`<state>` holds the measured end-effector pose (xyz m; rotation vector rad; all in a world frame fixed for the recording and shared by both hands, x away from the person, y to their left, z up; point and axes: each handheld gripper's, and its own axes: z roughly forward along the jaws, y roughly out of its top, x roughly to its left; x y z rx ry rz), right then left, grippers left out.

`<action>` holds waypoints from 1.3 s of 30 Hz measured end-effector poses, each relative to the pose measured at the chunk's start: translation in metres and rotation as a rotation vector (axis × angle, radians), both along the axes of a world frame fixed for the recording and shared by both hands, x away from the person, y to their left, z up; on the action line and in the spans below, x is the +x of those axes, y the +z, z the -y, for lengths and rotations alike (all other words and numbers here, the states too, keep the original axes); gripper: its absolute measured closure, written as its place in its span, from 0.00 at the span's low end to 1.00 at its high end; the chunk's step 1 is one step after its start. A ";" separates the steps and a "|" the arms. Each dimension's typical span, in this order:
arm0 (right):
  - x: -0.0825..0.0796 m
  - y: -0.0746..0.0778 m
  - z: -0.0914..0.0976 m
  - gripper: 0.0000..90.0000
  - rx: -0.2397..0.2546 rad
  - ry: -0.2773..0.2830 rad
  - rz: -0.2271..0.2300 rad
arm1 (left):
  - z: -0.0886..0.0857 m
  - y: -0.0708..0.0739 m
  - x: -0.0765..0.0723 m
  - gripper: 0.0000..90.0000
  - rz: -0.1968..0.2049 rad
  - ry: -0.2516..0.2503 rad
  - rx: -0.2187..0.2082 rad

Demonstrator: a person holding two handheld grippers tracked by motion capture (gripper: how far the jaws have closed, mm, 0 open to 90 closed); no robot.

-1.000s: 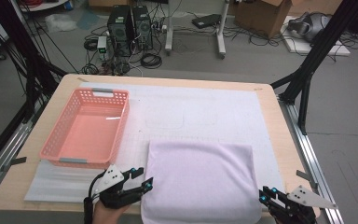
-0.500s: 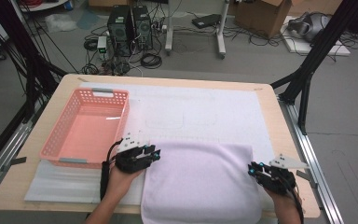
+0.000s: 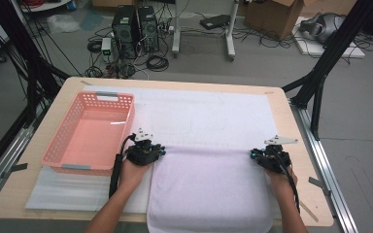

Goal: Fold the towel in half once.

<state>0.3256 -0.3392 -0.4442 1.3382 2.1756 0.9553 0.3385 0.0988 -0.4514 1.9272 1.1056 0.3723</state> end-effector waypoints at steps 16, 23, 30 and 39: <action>-0.018 -0.001 0.027 0.58 0.067 -0.032 -0.040 | 0.002 0.000 0.004 0.58 0.032 -0.014 0.069; -0.022 -0.001 0.021 0.72 0.060 -0.029 -0.040 | -0.001 -0.001 0.004 0.67 0.010 -0.005 0.039; -0.021 0.000 0.019 0.96 0.109 -0.007 -0.078 | -0.001 -0.001 0.004 0.92 -0.015 -0.016 0.004; -0.021 0.003 0.026 0.98 0.166 -0.037 -0.045 | -0.004 0.013 0.005 0.94 0.057 0.019 -0.047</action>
